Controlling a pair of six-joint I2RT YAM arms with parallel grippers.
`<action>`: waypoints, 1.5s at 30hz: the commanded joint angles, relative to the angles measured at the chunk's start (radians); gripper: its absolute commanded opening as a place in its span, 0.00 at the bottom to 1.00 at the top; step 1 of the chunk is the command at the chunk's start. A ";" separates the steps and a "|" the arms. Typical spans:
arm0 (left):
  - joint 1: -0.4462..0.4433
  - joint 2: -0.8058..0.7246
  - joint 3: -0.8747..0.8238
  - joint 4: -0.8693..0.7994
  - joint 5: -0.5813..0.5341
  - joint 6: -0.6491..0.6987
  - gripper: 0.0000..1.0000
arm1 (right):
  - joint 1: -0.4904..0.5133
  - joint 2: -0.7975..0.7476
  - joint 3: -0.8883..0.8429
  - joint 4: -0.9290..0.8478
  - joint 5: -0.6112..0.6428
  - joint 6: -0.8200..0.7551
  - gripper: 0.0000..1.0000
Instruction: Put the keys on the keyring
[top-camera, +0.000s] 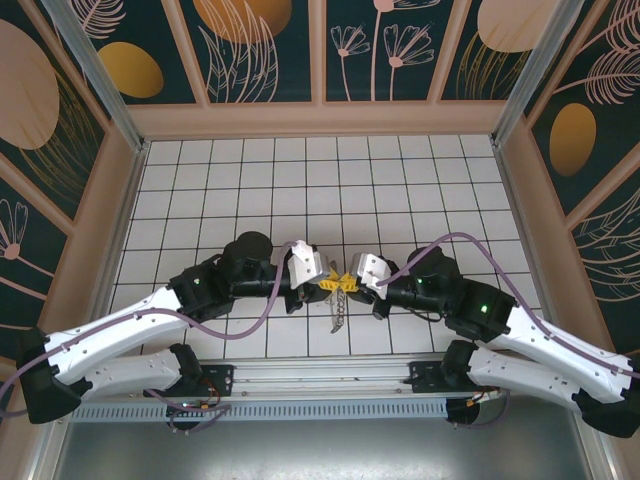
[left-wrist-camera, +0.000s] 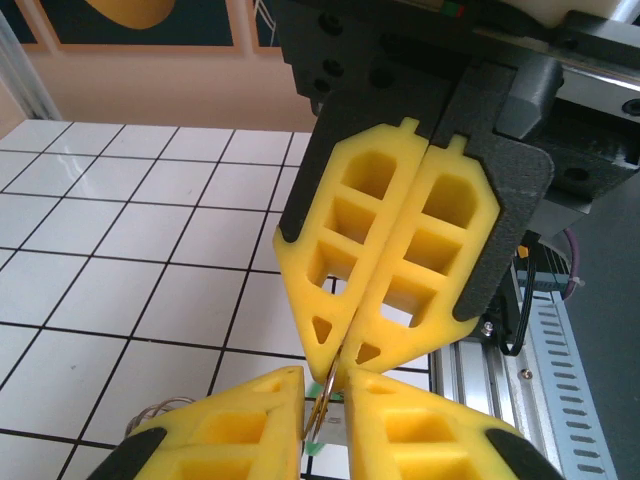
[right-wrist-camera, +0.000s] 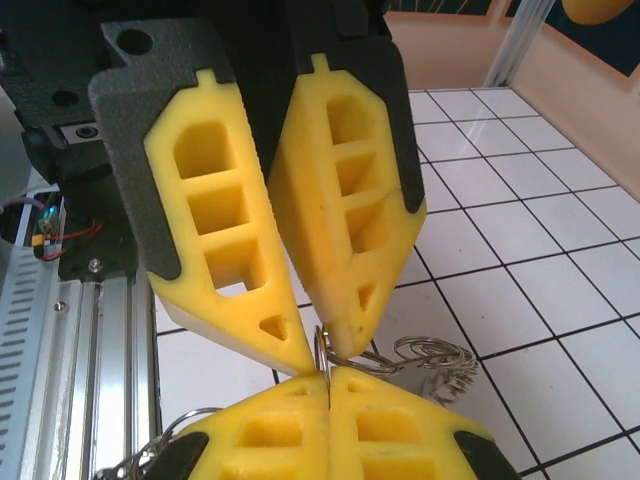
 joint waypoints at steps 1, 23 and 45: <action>-0.008 0.023 0.026 -0.003 -0.049 0.015 0.20 | 0.008 -0.002 0.063 0.072 -0.065 -0.023 0.00; -0.007 -0.126 -0.092 0.258 0.118 -0.071 0.00 | 0.009 -0.070 -0.045 0.184 -0.123 0.051 0.16; -0.008 -0.087 -0.054 0.169 0.105 -0.061 0.02 | 0.009 -0.033 -0.034 0.172 -0.046 0.008 0.00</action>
